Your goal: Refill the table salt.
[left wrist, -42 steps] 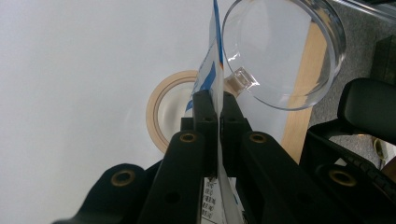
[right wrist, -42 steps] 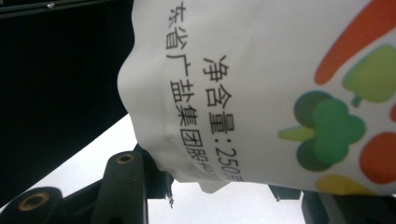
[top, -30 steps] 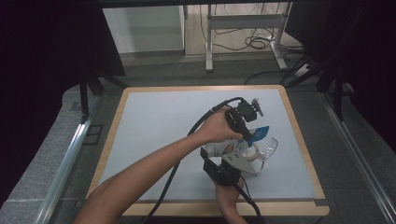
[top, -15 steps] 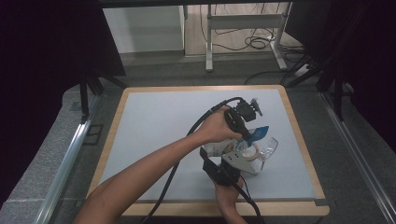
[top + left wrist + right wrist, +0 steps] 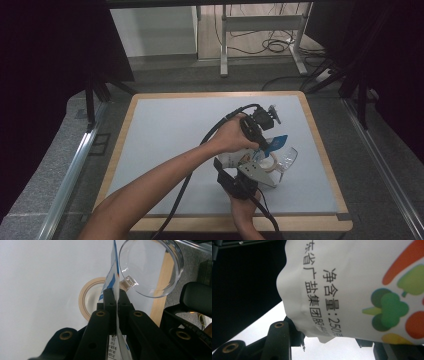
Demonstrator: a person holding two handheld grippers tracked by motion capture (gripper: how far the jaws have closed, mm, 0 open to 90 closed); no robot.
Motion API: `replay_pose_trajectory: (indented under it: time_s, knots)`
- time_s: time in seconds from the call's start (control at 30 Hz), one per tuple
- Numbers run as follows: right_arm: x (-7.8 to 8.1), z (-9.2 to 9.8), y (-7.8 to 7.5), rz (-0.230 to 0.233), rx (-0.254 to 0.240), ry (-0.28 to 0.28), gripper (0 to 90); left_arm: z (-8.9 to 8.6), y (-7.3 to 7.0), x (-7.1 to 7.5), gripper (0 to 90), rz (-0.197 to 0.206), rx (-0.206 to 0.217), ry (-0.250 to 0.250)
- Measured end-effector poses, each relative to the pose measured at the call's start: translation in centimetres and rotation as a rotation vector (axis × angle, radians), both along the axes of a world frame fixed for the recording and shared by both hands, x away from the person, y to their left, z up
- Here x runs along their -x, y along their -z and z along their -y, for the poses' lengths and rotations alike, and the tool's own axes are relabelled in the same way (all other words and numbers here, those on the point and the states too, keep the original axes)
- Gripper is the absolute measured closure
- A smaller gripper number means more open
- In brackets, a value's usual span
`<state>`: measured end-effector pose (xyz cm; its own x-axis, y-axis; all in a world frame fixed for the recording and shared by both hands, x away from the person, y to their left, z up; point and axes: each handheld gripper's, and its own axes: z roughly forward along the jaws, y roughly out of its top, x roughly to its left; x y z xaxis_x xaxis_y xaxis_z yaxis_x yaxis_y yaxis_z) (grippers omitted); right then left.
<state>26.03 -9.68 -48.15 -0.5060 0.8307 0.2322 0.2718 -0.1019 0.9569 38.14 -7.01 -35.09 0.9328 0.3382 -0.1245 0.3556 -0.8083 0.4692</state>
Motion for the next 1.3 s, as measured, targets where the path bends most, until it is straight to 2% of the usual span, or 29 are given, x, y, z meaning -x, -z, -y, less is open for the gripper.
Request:
replay_pose_trajectory:
  time_s: [0.33,0.57,1.3]
  knots:
    - [-0.05,0.00,-0.32,0.005,-0.020,0.006,51.4,0.15,-0.31,-0.03,89.7,-0.003,-0.003,0.002]
    - [-0.10,0.02,-0.30,-0.010,-0.027,0.004,51.4,0.22,-0.11,-0.17,89.7,-0.008,-0.006,0.003]
    - [-0.37,0.01,-0.05,-0.014,-0.002,0.005,51.5,0.11,0.25,-0.50,89.7,-0.015,-0.001,0.005]
